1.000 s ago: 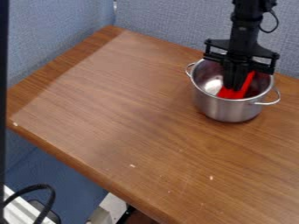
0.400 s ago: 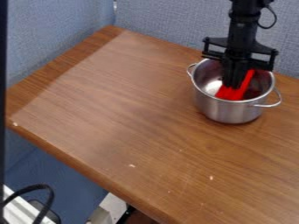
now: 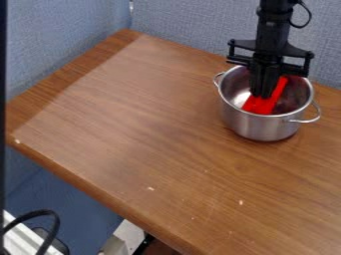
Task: Move the red object from the metal pot to the table
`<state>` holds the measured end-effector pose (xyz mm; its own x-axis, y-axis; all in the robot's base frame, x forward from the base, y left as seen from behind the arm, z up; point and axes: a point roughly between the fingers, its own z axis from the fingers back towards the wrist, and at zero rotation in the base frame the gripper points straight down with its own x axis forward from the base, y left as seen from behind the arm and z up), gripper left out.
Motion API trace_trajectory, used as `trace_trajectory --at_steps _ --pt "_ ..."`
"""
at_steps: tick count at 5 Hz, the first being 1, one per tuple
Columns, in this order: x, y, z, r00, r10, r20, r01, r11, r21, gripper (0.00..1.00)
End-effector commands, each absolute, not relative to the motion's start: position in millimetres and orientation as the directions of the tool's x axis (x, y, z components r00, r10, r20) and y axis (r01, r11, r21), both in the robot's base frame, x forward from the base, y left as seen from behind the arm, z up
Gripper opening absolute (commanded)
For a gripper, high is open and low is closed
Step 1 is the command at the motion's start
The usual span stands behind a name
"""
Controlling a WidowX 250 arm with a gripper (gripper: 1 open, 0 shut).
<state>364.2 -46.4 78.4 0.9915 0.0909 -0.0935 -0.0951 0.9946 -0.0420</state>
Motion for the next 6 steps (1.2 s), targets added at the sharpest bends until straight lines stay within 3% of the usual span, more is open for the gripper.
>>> trace_trajectory --at_steps 1,4,6 --pt "371.0 -42.3 115.6 0.995 0.103 -0.010 -0.104 0.992 -0.071 0.00" --pt "365.0 -35.4 155.1 0.992 0.123 0.004 -0.122 0.986 -0.113 0.00" --pt "350.6 -34.3 192.9 0.990 0.113 0.087 -0.100 0.984 -0.146 0.00"
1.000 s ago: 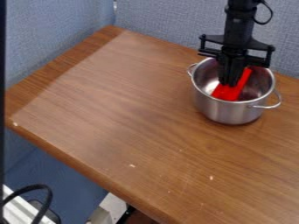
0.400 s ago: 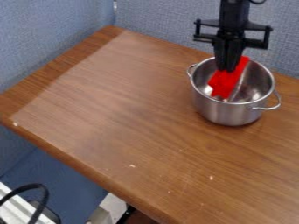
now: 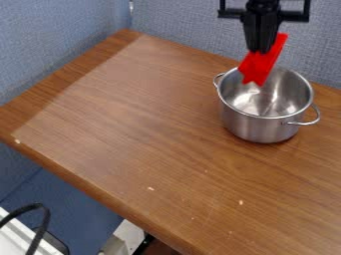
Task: Move the red object from the metal pot to the table
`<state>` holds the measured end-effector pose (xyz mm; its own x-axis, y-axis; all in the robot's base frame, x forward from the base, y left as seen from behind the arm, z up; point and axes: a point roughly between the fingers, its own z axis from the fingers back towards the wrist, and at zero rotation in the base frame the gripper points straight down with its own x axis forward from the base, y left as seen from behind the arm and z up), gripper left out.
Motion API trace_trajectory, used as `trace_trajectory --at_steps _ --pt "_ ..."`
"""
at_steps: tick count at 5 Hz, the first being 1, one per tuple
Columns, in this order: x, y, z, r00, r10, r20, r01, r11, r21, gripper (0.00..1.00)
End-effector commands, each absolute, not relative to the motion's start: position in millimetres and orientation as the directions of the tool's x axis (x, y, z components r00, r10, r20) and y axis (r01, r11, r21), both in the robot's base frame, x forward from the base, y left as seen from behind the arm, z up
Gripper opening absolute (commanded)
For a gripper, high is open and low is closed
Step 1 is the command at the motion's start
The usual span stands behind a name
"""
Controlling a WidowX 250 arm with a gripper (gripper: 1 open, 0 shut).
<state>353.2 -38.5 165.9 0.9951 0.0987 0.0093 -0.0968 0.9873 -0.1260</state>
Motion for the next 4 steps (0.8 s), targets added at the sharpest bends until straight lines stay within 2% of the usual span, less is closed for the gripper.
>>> trace_trajectory --at_steps 1,2,3,4 --pt "334.3 -44.5 193.1 0.994 0.043 0.105 -0.028 0.990 -0.140 0.00" --pt "312.9 -60.3 175.8 0.994 -0.044 0.097 0.055 0.992 -0.116 0.00" --pt "291.8 -78.8 168.5 0.985 -0.134 0.107 0.145 0.984 -0.106 0.00" --pt "267.1 -100.1 158.3 0.975 -0.200 0.094 0.211 0.970 -0.123 0.00"
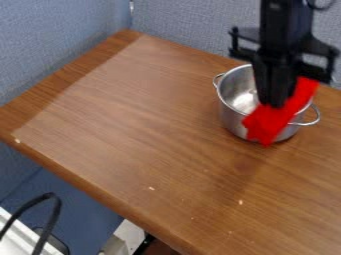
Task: Move the red object from the metal pot to the table
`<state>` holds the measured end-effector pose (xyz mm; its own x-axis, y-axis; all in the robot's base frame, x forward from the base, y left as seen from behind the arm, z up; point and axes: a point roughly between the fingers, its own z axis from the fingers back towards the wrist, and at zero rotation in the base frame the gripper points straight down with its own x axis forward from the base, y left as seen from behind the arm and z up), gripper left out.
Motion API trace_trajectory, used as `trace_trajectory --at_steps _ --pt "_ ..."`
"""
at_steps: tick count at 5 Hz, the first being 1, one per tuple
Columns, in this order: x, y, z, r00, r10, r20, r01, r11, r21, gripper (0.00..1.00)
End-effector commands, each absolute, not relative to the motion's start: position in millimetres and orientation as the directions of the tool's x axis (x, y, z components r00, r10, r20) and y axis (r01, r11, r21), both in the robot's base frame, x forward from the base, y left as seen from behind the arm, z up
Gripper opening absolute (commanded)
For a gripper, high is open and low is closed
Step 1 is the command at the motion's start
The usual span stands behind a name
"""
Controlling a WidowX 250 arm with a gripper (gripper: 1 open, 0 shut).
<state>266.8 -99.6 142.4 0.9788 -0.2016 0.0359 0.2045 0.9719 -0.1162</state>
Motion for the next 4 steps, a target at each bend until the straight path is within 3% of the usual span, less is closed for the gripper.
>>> trace_trajectory --at_steps 1,2,3,4 --pt "249.8 -119.5 141.6 0.963 -0.260 0.072 0.268 0.954 -0.132 0.00" --pt "236.8 -136.8 122.4 0.944 -0.326 0.054 0.331 0.935 -0.126 0.00" --pt "241.2 -140.9 96.9 0.941 -0.335 0.046 0.338 0.935 -0.103 0.00" --pt "249.8 -129.4 111.9 0.956 -0.279 0.090 0.285 0.957 -0.056 0.00"
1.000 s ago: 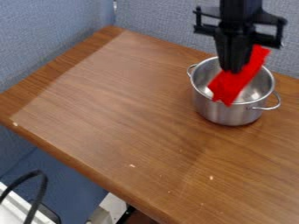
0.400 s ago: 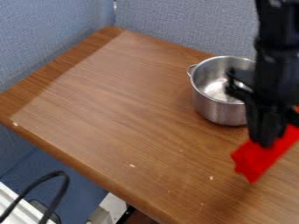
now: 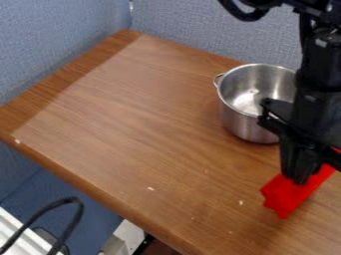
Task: Move the red object from the metal pot to the table
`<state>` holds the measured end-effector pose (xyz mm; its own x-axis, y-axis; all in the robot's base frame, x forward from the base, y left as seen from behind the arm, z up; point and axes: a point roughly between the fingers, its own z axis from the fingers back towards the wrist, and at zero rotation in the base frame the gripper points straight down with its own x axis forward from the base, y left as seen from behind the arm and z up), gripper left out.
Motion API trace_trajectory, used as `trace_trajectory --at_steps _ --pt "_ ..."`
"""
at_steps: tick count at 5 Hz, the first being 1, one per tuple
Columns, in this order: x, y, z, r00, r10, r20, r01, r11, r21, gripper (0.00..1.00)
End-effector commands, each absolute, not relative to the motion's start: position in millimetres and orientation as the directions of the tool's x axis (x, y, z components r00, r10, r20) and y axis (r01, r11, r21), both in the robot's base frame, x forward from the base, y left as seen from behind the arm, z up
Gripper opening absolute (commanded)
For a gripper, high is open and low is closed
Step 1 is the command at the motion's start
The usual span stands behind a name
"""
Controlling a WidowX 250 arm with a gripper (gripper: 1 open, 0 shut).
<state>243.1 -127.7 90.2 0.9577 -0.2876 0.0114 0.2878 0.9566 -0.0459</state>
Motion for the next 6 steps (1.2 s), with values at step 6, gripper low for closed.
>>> trace_trajectory --at_steps 6 --pt "267.7 -124.7 79.0 0.952 -0.250 0.177 0.222 0.961 0.165 0.00"
